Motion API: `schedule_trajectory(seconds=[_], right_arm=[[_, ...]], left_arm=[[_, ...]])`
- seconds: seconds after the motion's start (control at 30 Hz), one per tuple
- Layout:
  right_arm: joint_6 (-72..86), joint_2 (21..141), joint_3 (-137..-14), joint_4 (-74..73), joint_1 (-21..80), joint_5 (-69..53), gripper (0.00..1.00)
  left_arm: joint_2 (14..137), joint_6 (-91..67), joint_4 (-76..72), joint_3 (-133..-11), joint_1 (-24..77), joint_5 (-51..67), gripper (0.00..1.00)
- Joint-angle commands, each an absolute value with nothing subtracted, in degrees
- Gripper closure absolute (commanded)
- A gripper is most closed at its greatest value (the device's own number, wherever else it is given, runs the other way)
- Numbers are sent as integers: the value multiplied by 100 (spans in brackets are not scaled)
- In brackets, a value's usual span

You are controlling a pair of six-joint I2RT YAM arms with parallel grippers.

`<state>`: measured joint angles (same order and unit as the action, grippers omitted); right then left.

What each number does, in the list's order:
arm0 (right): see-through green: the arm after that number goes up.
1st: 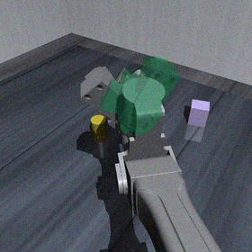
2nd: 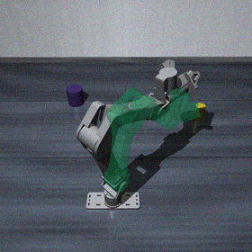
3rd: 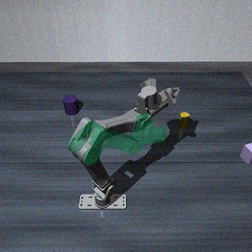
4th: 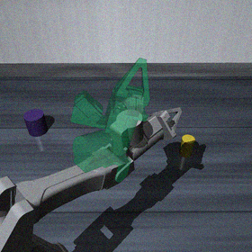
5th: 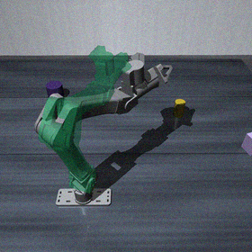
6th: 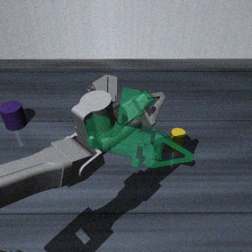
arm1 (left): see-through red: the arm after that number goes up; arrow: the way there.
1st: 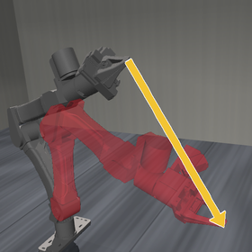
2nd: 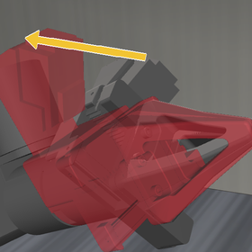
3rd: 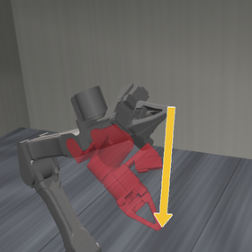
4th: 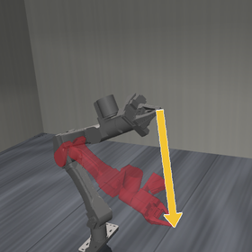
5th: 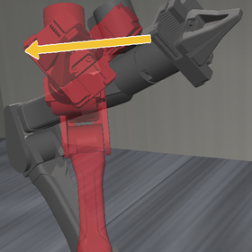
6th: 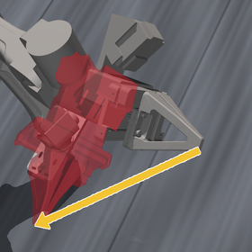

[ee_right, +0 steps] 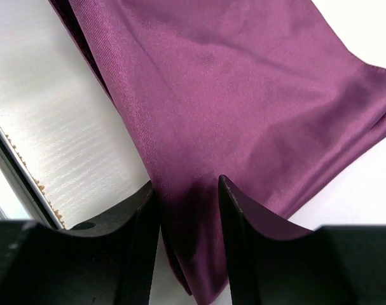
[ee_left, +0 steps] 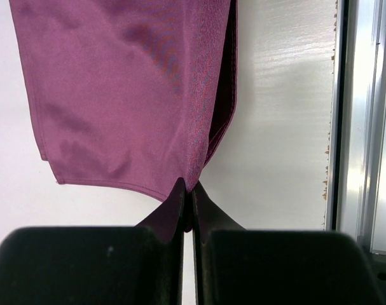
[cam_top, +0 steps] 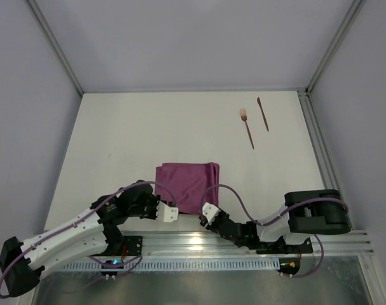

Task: Fold the napkin into a case and place the utensils inside
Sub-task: Pick up the lower triangle-folded napkin from the center of the board.

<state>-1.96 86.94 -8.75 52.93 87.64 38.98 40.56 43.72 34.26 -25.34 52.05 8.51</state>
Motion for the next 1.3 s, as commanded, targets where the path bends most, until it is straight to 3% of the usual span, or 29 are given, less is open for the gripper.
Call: schedule_trajectory(seconds=[0.0,0.2,0.6,0.93,1.13,1.27], right_arm=[[325,8456,-932,4615,8780,3877,56],[510,8218,-1002,4070,8780,3691,61],[378,7876,-1108,3709,8745,2884,90],[404,7190,-1213,3076,7612,994,94],[282,6882,-1327,2567,7084,177,96],[281,6987,-1546,2408,6944,-228,96]], left_arm=[[3929,4421,3515,-2575,5124,791,100],[3893,4438,3595,-2505,5045,773,100],[3858,4465,3656,-2443,4966,791,100],[4008,4562,3762,-2417,4878,835,100],[4052,4641,3814,-2373,4869,870,85],[4183,4641,3771,-2408,4869,1010,51]])
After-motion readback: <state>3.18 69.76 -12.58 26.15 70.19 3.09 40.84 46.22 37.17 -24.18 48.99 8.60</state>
